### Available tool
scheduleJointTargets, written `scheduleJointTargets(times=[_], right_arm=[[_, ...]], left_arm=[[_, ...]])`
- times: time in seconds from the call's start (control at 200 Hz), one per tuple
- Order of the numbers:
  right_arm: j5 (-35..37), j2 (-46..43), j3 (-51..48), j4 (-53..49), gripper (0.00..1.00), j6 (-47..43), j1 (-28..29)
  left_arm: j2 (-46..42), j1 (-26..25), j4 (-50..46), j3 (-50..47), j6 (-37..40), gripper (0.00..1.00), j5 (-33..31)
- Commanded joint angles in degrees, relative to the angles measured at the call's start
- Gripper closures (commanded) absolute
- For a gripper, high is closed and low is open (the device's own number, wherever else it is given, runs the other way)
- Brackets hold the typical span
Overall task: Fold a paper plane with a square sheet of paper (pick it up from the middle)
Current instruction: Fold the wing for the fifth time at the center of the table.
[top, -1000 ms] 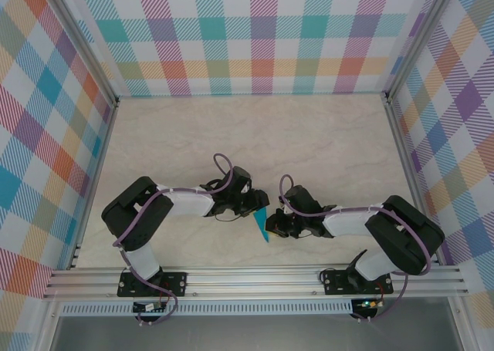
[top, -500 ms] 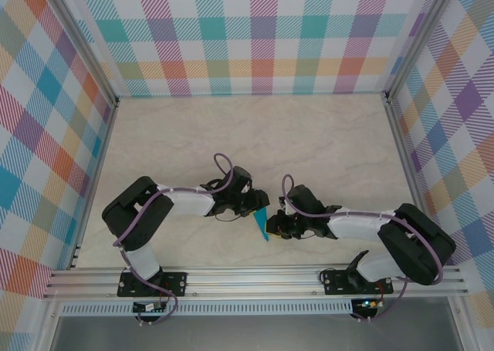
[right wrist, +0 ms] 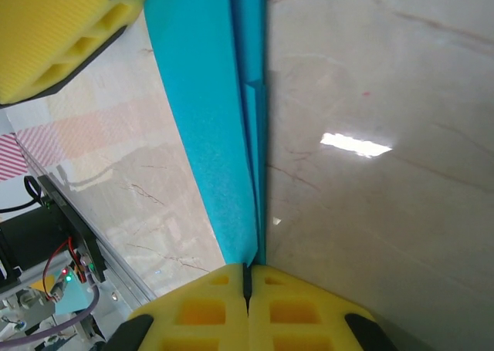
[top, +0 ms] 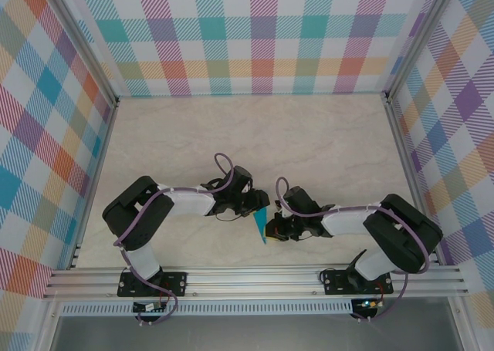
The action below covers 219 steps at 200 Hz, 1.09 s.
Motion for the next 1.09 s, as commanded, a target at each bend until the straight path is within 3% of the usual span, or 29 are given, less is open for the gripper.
scheduleJointTargets(times=[0.0, 0.445, 0.8, 1.09], right_arm=[[0.6, 2.8, -1.1, -5.6, 0.97, -1.9, 1.5], [-0.5, -7.1, -1.1, -7.0, 0.89, -0.8, 1.6], [-1.2, -2.4, -0.3, -5.8, 0.93, -1.0, 2.7], [4.2, 1.1, 1.8, -15.3, 0.93, -2.9, 5.9]], left_arm=[[2.8, -1.0, -4.2, -0.5, -0.2, 0.53, -0.8], [3.0, -1.0, -4.3, -0.4, -0.5, 0.53, -0.8], [2.9, -1.2, -4.4, -0.4, -0.6, 0.53, -0.7], [3.2, -1.2, -4.9, -0.4, -1.0, 0.53, -1.2]])
